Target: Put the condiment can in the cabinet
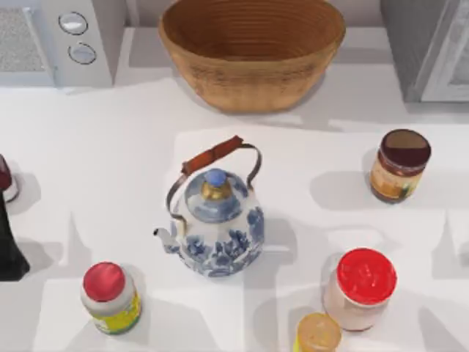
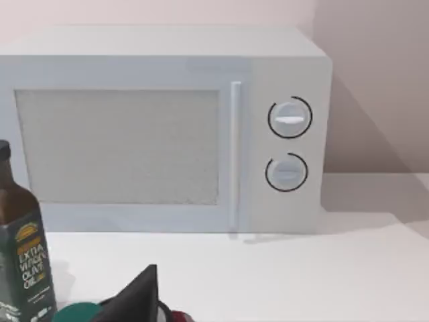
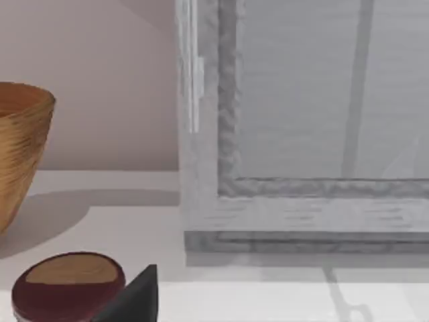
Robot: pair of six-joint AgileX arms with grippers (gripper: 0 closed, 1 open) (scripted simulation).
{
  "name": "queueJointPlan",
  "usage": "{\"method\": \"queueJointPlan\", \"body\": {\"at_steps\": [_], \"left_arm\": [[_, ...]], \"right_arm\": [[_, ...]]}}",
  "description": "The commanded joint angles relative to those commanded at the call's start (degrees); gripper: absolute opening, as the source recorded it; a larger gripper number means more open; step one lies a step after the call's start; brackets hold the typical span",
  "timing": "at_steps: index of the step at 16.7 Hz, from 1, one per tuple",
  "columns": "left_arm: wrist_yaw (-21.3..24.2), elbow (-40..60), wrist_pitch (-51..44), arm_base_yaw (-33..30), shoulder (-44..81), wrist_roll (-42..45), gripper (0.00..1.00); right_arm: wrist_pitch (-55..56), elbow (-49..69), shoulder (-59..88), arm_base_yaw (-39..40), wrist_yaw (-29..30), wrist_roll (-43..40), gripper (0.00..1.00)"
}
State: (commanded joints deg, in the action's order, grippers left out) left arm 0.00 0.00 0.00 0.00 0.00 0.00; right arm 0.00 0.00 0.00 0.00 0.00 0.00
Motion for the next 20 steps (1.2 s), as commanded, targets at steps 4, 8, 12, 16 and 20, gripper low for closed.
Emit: {"method": "queueJointPlan", "body": {"at_steps": [4, 8, 12, 16, 20], "left_arm": [[0.0, 0.0, 0.0, 0.0, 0.0, 0.0, 1.0], [0.0, 0.0, 0.0, 0.0, 0.0, 0.0, 1.0], [0.0, 0.0, 0.0, 0.0, 0.0, 0.0, 1.0], [0.0, 0.0, 0.0, 0.0, 0.0, 0.0, 1.0], [0.0, 0.0, 0.0, 0.0, 0.0, 0.0, 1.0]], "right_arm": [[-1.22, 1.06, 1.64, -0.43, -0.83, -1.56, 1.0], [-7.92, 8.11, 11.88, -2.53, -6.33, -10.65, 1.0], [-18.7, 20.53, 29.88, -5.81, -16.14, -25.71, 1.0], [-31.82, 35.86, 53.47, -9.49, -28.28, -44.19, 1.0], [-45.57, 52.6, 79.26, -11.44, -40.75, -64.51, 1.0]]}}
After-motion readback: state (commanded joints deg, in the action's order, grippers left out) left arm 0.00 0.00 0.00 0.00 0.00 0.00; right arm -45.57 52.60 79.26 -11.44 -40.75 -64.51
